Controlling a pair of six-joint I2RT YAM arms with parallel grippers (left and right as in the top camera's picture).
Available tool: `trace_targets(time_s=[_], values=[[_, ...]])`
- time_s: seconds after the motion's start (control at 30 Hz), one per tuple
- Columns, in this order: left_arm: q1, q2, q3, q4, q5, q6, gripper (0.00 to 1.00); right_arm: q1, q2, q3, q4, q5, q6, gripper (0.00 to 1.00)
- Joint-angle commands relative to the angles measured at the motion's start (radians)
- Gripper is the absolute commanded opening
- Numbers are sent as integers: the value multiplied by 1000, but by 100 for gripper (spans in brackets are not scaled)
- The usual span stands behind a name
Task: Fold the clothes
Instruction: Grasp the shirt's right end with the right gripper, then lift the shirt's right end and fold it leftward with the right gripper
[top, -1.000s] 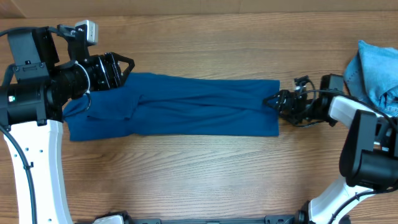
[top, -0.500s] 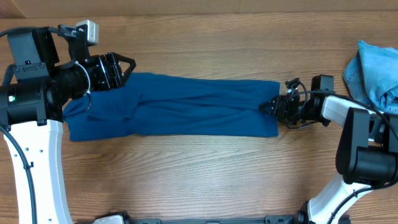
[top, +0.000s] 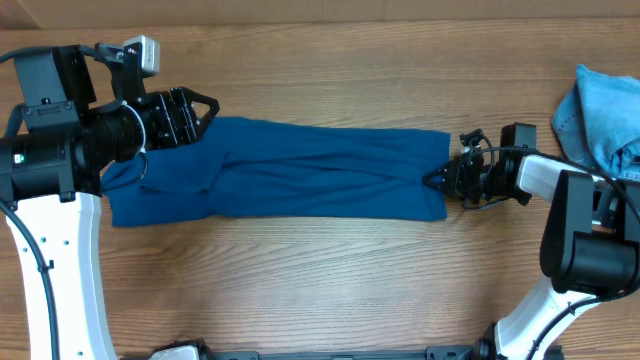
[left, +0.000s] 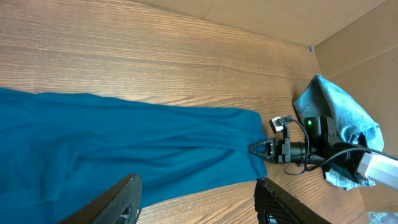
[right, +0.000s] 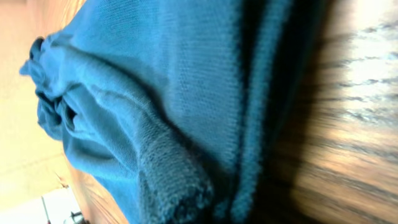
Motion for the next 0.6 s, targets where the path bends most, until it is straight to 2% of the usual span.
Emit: trace_targets(time_s=[0.0, 0.03, 0.33, 0.57], values=[[-2, -13, 8, -2, 18, 8, 62, 2, 11, 5, -26, 77, -4, 6], [-2, -13, 8, -2, 18, 8, 62, 2, 0, 10, -34, 77, -4, 4], [-1, -16, 8, 24, 26, 8, 63, 39, -145, 31, -100, 79, 8, 4], [-1, -19, 8, 32, 25, 13, 64, 183, -165, 43, -107, 157, 63, 4]])
